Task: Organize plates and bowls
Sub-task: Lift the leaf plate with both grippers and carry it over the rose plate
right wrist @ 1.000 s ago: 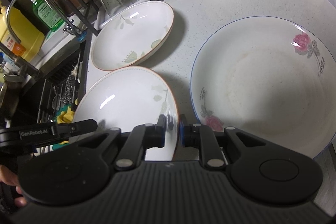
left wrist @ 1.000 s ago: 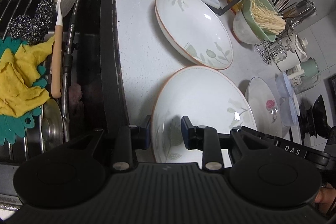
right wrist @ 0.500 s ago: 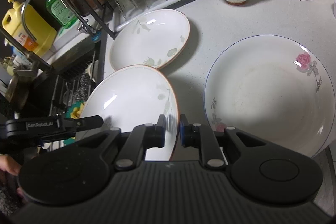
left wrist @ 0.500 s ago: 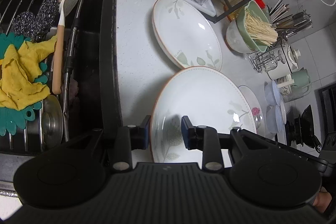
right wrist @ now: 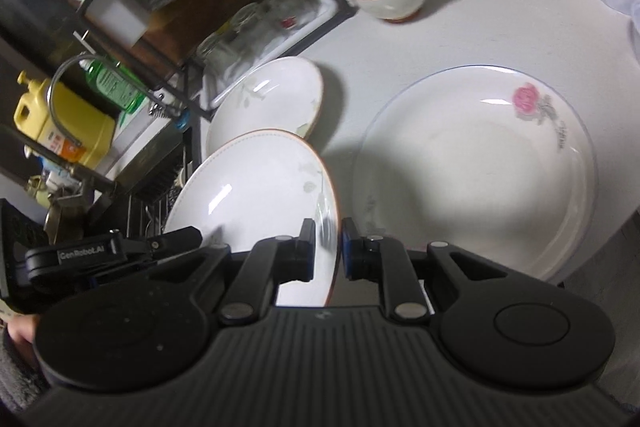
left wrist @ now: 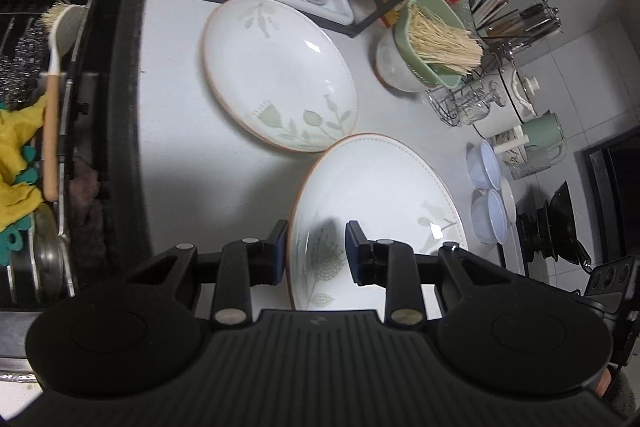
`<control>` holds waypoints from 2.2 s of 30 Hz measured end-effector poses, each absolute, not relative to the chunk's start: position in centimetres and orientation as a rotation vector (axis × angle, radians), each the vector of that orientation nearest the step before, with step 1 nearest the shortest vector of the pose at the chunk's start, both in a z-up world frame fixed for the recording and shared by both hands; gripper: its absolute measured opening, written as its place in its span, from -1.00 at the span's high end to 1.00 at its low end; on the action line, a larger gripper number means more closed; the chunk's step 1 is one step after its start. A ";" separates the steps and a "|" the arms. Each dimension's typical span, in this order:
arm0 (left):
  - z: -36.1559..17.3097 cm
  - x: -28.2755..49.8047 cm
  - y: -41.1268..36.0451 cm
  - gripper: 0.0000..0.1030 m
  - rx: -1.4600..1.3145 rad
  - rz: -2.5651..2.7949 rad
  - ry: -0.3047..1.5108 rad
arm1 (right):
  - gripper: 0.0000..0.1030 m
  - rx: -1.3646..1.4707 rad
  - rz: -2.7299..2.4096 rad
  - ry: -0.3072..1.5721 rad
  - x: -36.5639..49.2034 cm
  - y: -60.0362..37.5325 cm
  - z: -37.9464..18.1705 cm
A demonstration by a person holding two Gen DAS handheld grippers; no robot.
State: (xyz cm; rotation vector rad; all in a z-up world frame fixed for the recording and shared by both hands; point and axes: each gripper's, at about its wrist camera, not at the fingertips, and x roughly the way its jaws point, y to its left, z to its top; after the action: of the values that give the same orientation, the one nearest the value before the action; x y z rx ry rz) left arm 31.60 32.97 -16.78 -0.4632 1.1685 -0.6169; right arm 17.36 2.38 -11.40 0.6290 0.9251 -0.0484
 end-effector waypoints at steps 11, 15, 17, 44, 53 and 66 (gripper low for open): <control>-17.1 32.2 27.3 0.36 -0.412 -0.712 1.204 | 0.69 0.650 -0.123 0.888 15.0 -1.7 -11.2; -17.0 32.2 25.1 0.36 -0.385 -0.729 1.206 | 0.69 0.663 -0.144 0.885 14.5 -3.5 -11.5; -17.3 32.4 24.0 0.36 -0.381 -0.734 1.213 | 0.69 0.664 -0.147 0.885 14.3 -4.3 -11.7; -19.4 33.2 11.8 0.36 -0.082 -0.564 1.281 | 0.68 0.557 -0.039 1.007 16.5 -12.7 -16.9; -18.9 32.6 12.0 0.36 -0.062 -0.521 1.274 | 0.67 0.469 -0.008 1.021 17.3 -11.9 -17.2; -18.4 32.0 15.3 0.30 -0.284 -0.468 1.323 | 0.58 0.387 -0.075 0.989 17.7 -9.8 -17.7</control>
State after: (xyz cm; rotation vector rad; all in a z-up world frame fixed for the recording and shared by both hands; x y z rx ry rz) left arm 32.04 15.30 -18.35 -0.2837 1.3225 -0.4681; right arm 17.65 -9.84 -17.67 0.3871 0.9886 -0.0755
